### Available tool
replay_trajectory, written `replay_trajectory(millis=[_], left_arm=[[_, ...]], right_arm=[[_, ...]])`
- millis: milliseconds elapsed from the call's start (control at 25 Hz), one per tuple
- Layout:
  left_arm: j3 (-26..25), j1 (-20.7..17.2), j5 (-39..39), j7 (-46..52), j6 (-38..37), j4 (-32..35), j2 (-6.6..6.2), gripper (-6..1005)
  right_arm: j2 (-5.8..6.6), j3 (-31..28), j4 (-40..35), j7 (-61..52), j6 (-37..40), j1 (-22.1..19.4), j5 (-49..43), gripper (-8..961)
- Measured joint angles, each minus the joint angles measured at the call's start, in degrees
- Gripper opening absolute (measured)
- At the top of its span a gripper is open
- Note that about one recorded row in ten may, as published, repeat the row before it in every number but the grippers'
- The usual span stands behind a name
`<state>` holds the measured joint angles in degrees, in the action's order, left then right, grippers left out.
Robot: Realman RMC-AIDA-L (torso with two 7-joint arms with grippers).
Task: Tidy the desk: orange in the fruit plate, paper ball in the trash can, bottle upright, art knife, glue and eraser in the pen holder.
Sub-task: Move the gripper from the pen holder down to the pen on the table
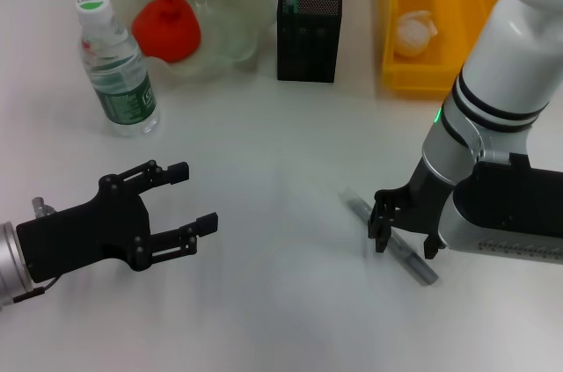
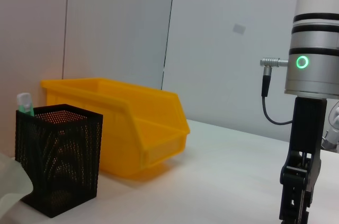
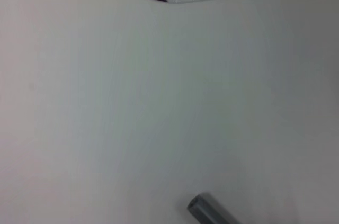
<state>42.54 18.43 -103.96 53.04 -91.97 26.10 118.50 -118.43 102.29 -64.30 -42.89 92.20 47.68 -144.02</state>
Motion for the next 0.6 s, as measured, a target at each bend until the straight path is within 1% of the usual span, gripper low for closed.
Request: replay_trajectory(millis=[200, 520, 600], left_arm=[[0.0, 0.0, 0.0, 0.0, 0.0, 0.0, -0.03, 813], [0.0, -0.2, 0.2, -0.2, 0.0, -0.1, 0.05, 813], [0.0, -0.2, 0.2, -0.2, 0.0, -0.1, 0.07, 813]], right_arm=[[0.03, 1.2, 1.5, 0.1, -0.6, 0.7, 0.0, 579], [0.19, 1.4, 3.4, 0.2, -0.9, 1.6, 0.6, 568], [0.24, 1.4, 3.7, 0.2, -1.1, 1.8, 0.8, 447]])
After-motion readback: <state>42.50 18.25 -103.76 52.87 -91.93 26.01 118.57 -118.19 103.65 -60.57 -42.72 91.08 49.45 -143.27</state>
